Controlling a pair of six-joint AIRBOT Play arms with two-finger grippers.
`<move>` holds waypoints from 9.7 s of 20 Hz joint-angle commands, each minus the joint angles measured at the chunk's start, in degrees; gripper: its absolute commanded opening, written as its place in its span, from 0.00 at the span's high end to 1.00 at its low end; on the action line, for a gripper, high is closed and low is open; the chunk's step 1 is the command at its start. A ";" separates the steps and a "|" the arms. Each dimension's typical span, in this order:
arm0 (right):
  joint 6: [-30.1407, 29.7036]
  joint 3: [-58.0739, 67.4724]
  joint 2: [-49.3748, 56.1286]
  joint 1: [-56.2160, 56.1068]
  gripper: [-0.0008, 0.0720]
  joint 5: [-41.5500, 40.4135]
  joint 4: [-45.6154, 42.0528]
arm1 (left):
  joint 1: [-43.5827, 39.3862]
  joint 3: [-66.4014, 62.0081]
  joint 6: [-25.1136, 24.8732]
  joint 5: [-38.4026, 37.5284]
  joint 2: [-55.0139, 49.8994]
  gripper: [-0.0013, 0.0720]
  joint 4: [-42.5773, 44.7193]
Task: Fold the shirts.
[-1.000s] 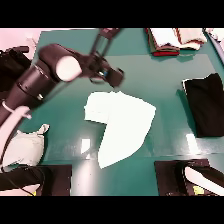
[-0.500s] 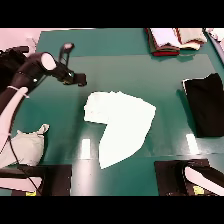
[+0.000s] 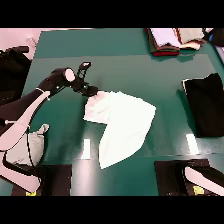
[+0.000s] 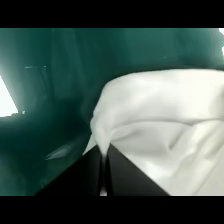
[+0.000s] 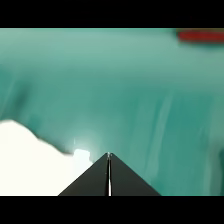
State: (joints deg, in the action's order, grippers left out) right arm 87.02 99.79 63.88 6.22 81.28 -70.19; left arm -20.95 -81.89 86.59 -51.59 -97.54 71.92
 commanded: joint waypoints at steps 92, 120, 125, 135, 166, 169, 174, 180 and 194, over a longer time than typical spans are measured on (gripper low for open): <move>-6.51 -28.04 0.07 -7.50 0.38 -7.37 10.47 | 24.26 52.70 -5.60 -4.15 41.86 0.75 -16.83; -12.13 -62.42 3.89 12.33 0.92 -16.83 13.40 | 24.28 41.35 -9.03 -10.84 46.07 0.95 -15.47; -12.13 -47.52 -8.04 10.05 0.97 -15.17 13.49 | 24.28 26.25 -4.96 -12.33 54.75 0.95 -9.94; -10.60 2.21 -23.23 10.05 0.97 -16.92 8.74 | 24.28 -30.14 -4.11 -6.25 58.97 0.95 -7.96; -6.54 -0.57 29.55 4.09 0.97 -1.53 -2.34 | 24.30 -10.67 -9.09 -20.68 4.24 0.95 -8.15; -6.54 -9.66 25.00 4.11 0.97 -1.77 -6.95 | 24.24 -4.85 -9.03 -24.81 4.26 0.95 -8.13; -6.49 -23.58 20.39 4.22 0.97 -7.45 -6.80 | 24.15 6.19 -8.63 -24.72 4.26 0.95 -8.76; -5.88 -26.14 18.97 4.22 0.36 -8.24 -5.81 | 24.15 7.50 -5.44 -25.42 4.31 0.35 -8.72; -5.92 -24.70 1.25 4.22 0.37 -7.74 -5.79 | 24.15 52.68 2.08 -25.53 52.43 0.46 -7.65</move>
State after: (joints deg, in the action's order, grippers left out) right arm 81.08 75.02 66.92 10.46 74.19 -76.03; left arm 3.20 -41.50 87.05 -77.84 -54.30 68.47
